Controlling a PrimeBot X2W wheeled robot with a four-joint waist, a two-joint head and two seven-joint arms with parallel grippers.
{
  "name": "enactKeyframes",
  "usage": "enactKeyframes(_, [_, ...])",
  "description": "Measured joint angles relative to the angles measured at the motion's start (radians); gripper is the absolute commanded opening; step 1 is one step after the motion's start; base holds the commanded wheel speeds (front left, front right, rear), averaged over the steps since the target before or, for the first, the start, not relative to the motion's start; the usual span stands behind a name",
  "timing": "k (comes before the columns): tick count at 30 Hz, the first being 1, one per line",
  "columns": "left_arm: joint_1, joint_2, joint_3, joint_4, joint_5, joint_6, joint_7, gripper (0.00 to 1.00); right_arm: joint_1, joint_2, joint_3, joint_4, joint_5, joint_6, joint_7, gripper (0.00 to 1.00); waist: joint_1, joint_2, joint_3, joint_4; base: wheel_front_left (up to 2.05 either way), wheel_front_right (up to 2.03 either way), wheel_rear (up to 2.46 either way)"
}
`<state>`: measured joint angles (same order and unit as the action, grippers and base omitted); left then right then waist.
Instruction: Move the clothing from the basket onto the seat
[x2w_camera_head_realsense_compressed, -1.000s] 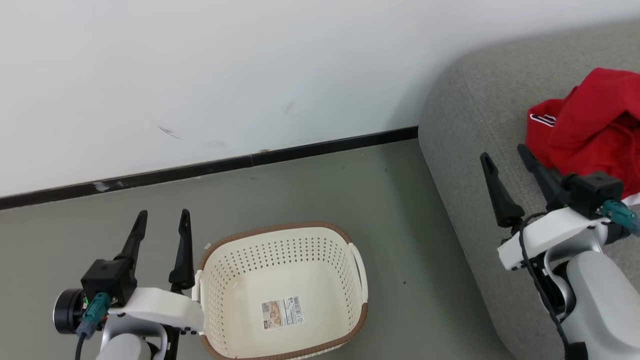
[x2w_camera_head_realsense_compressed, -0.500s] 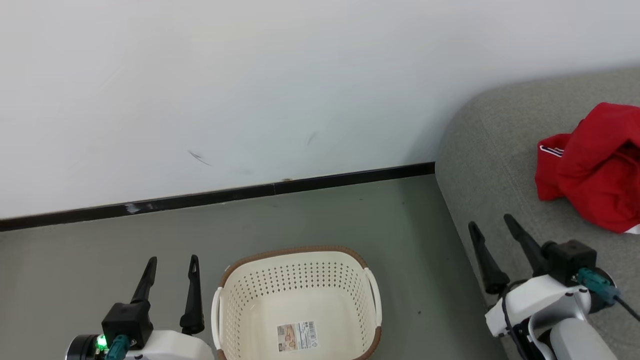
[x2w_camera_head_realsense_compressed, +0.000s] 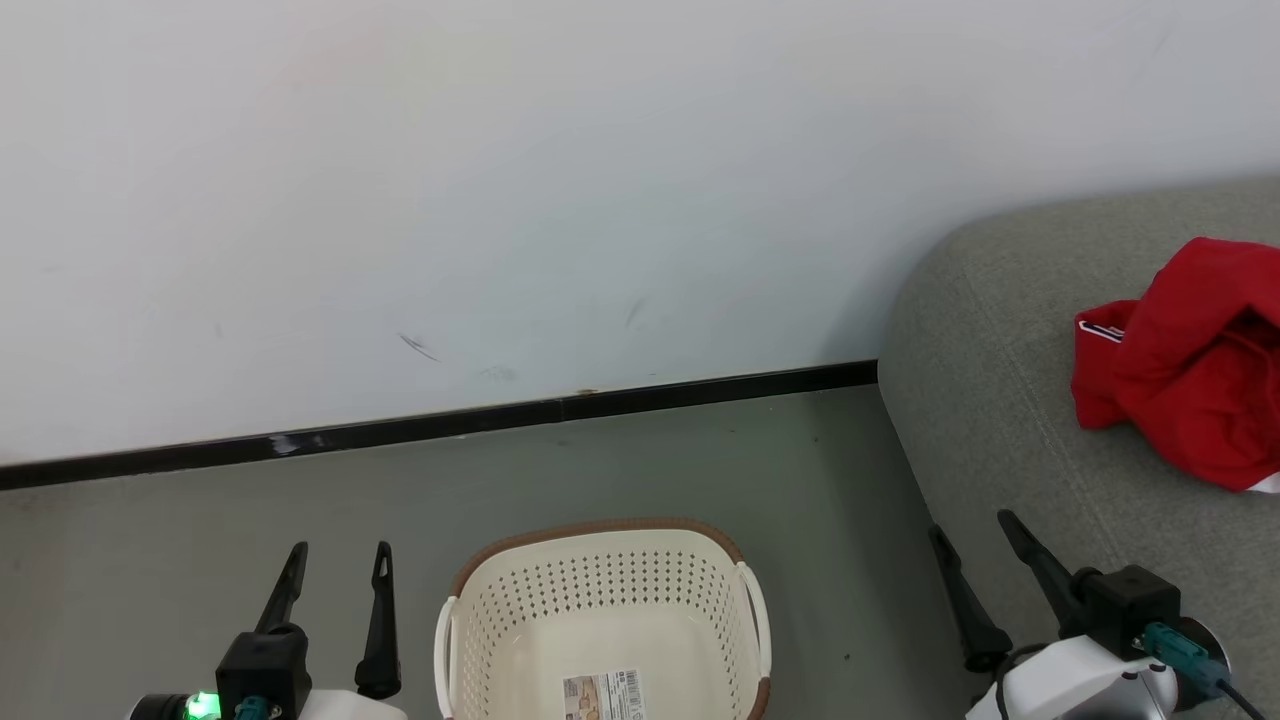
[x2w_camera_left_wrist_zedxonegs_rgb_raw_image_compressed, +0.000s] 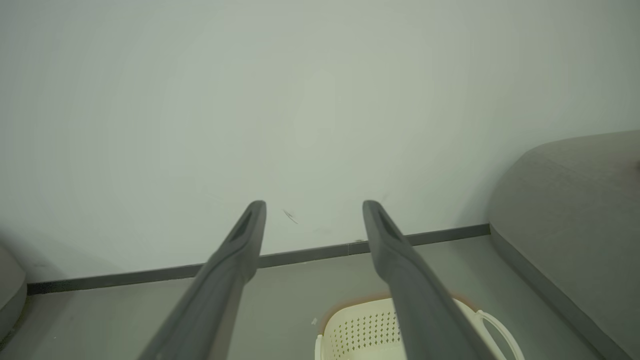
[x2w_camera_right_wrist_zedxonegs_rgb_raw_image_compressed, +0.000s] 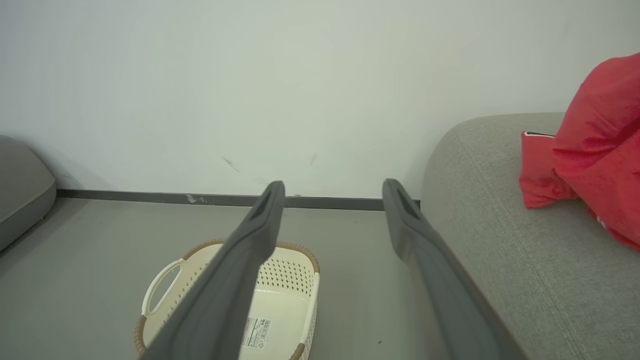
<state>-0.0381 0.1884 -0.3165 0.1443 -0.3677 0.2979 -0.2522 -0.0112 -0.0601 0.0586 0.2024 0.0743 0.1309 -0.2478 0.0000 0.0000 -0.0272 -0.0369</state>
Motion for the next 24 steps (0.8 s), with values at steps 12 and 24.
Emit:
enactKeyframes(12, [0.008,-0.008,0.006,0.019,0.002,0.011,0.0,1.0,0.054,0.012,-0.04,-0.052,-0.014,0.0,0.0,1.0,0.0,0.0,-0.008,0.013,0.0,0.0,0.0])
enactKeyframes(24, [0.003,-0.001,0.012,0.059,0.009,0.017,0.0,1.0,0.061,0.017,-0.047,-0.082,-0.015,0.0,0.0,1.0,0.0,0.0,0.001,0.029,0.0,0.0,0.0])
